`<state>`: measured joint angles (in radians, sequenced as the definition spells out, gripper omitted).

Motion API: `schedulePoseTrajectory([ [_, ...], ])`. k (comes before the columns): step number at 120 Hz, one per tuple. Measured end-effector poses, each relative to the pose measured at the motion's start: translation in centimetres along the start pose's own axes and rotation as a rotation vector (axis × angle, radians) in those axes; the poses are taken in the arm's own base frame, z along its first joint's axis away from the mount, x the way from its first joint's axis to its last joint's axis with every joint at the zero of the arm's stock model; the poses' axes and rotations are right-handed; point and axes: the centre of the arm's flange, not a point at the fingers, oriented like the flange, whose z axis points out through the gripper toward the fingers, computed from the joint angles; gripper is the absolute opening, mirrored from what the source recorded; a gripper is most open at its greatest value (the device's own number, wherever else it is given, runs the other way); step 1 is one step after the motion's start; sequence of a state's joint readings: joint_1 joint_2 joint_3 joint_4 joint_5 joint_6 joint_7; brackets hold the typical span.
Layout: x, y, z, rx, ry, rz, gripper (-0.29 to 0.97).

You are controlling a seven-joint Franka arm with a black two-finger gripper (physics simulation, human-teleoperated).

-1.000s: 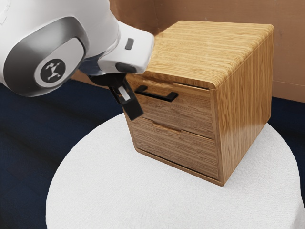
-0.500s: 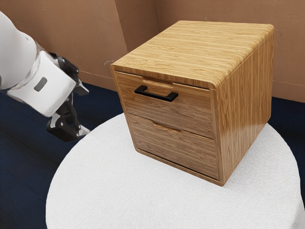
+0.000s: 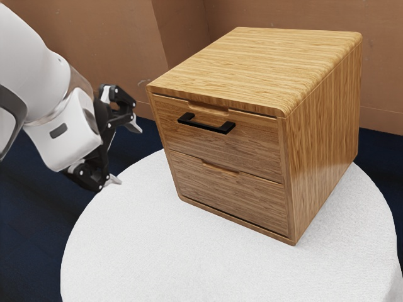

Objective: Pull the drawer handle with one arm to open the drawer

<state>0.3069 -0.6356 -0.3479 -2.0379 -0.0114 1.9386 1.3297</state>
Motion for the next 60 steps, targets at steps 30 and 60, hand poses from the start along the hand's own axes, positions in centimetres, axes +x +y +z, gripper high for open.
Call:
schedulePoseTrajectory([
  [30,-0.3,-1.8,2.2,-0.04,0.019,0.106,0.65],
  [60,0.8,-6.2,3.9,0.044,0.08,0.19,0.48],
])
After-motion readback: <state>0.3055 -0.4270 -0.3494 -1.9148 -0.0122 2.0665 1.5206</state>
